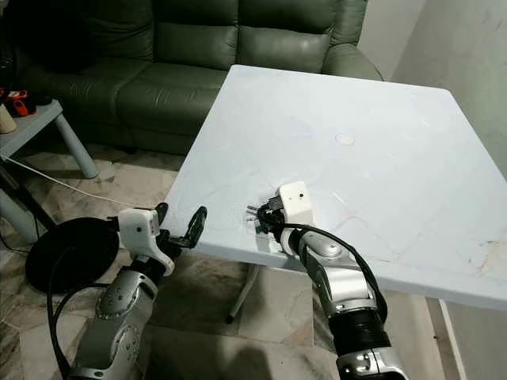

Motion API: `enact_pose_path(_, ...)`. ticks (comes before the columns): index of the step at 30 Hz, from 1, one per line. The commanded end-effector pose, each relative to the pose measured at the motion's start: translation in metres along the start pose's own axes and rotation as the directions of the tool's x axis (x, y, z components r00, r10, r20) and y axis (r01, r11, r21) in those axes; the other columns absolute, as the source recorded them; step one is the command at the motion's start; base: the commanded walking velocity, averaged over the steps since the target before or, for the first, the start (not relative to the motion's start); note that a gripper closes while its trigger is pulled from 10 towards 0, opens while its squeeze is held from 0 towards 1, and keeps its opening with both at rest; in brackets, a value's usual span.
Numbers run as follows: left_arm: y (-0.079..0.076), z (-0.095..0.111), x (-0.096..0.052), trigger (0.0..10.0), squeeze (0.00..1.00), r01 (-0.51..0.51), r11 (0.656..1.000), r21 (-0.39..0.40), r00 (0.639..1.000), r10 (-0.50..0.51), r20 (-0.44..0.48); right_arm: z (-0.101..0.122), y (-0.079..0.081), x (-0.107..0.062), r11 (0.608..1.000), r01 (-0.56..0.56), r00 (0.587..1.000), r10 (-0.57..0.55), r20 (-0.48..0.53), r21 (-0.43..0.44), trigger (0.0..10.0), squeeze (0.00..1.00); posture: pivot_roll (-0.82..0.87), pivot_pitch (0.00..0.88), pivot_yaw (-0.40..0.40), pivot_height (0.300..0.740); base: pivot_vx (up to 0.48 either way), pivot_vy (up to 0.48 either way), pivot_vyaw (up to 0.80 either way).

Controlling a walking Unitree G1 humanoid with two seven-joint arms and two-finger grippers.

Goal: Hang keys on a hook

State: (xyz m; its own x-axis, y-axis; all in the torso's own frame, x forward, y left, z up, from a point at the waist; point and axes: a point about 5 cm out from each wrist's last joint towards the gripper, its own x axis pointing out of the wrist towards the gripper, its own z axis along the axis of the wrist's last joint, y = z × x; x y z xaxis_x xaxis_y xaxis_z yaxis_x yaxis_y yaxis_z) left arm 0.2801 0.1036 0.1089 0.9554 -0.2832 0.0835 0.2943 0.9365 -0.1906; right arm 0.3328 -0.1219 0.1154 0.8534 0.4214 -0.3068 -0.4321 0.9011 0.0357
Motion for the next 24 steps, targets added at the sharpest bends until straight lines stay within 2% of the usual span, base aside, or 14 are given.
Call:
enact_pose_path(1, 0.001, -0.001, 0.001, 10.0, 0.0, -0.004, 1.0, 0.007, 1.0, 0.004, -0.003, 0.007, -0.003, 0.0, 1.0, 0.006, 0.999, -0.006, 0.034, 0.006, 0.0, 0.0, -0.01, 0.023, -0.052, 0.732, 0.0, 0.0, 0.0)
enact_pose_path(9, 0.0, -0.002, -0.001, 10.0, 0.0, -0.008, 1.0, 0.006, 1.0, 0.008, -0.006, 0.011, -0.004, -0.002, 0.999, -0.016, 0.996, 0.011, 0.093, 0.047, 0.0, 0.0, -0.01, 0.015, -0.055, 0.732, 0.0, 0.0, 0.0)
enact_pose_path(12, 0.001, -0.003, -0.001, 10.0, 0.0, -0.012, 1.0, 0.005, 1.0, 0.012, -0.009, 0.014, -0.007, -0.002, 0.994, -0.028, 0.992, 0.016, 0.125, 0.101, 0.0, 0.0, -0.01, 0.012, -0.055, 0.732, 0.0, 0.0, 0.0)
enact_pose_path(16, 0.001, -0.003, -0.001, 10.0, 0.0, -0.009, 1.0, 0.006, 1.0, 0.009, -0.009, 0.02, -0.008, -0.003, 0.991, -0.044, 0.986, 0.024, 0.166, 0.122, 0.0, 0.0, -0.01, 0.017, -0.054, 0.732, 0.0, 0.0, 0.0)
enact_pose_path(17, 0.001, -0.003, -0.001, 10.0, 0.0, -0.009, 1.0, 0.006, 1.0, 0.009, -0.009, 0.021, -0.009, -0.004, 0.991, -0.047, 0.984, 0.025, 0.174, 0.125, 0.3, 0.0, -0.01, 0.019, -0.053, 0.732, 0.0, 0.0, 0.0)
enact_pose_path(18, 0.001, -0.003, -0.001, 10.0, 0.0, -0.01, 1.0, 0.006, 1.0, 0.01, -0.01, 0.02, -0.009, -0.003, 0.99, -0.047, 0.986, 0.025, 0.164, 0.133, 8.3, 0.0, -0.01, 0.02, -0.053, 0.732, 0.0, 0.0, 0.0)
enact_pose_path(19, 0.001, -0.003, -0.001, 10.0, 0.0, -0.011, 1.0, 0.006, 1.0, 0.011, -0.011, 0.019, -0.01, -0.001, 0.985, -0.047, 0.988, 0.021, 0.155, 0.169, 10.0, 0.0, -0.01, 0.021, -0.054, 0.732, 0.0, 0.0, 0.0)
enact_pose_path(24, 0.001, -0.003, -0.002, 10.0, 0.0, -0.015, 1.0, 0.004, 1.0, 0.015, -0.012, 0.023, -0.011, -0.002, 0.966, -0.074, 0.978, 0.022, 0.207, 0.248, 10.0, 0.0, 0.0, 0.025, -0.054, 0.732, 0.0, 0.0, 0.0)
